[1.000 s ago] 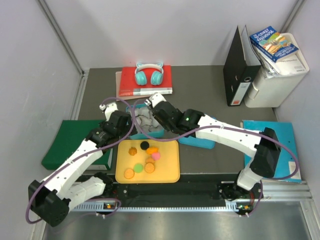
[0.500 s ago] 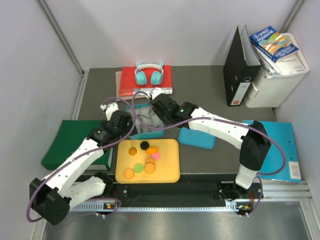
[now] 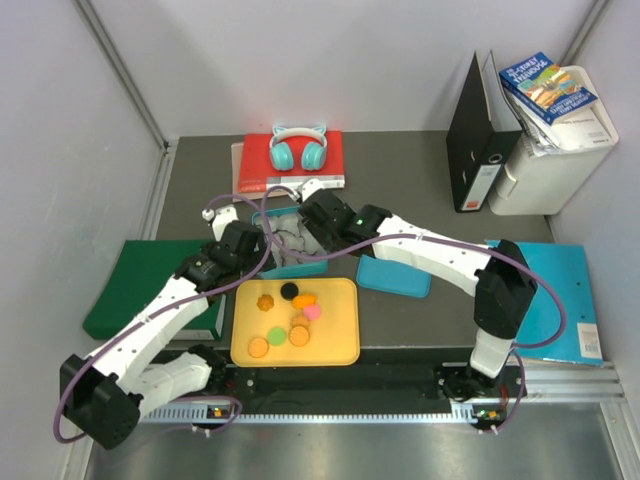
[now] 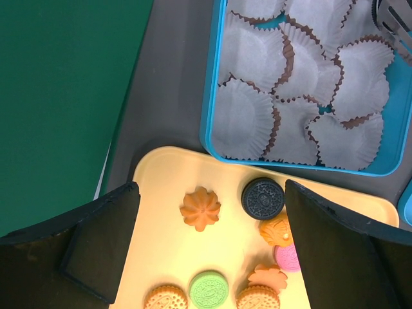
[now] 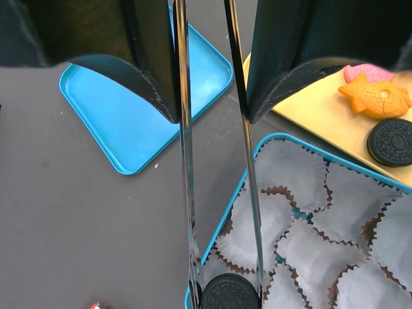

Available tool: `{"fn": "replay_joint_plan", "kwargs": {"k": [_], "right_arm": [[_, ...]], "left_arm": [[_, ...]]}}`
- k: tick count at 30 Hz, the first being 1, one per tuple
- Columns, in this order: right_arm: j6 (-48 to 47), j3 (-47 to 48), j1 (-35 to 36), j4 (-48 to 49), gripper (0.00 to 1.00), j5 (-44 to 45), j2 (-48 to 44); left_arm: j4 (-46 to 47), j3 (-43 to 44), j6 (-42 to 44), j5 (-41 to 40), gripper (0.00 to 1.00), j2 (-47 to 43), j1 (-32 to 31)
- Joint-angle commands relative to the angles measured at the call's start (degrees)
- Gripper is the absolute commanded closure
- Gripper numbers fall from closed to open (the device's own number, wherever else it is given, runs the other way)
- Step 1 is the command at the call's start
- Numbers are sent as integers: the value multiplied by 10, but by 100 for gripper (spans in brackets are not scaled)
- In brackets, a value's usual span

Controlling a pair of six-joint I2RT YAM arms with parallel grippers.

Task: Pack the cookies

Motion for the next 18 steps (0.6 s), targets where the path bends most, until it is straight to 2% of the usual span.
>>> {"fn": "replay_joint_plan", "kwargs": {"k": [1,12,18], "right_arm": [[0,38,-4,16,55,15,7],[1,47,-5,8,50,35,5],[23,4,1,-5,51,-6,-66]], "left_arm": [[17,-4,8,1,2,1,2],[17,-4,8,2,2,2,2],[15,-2,7,-3,2,-4,2]]}}
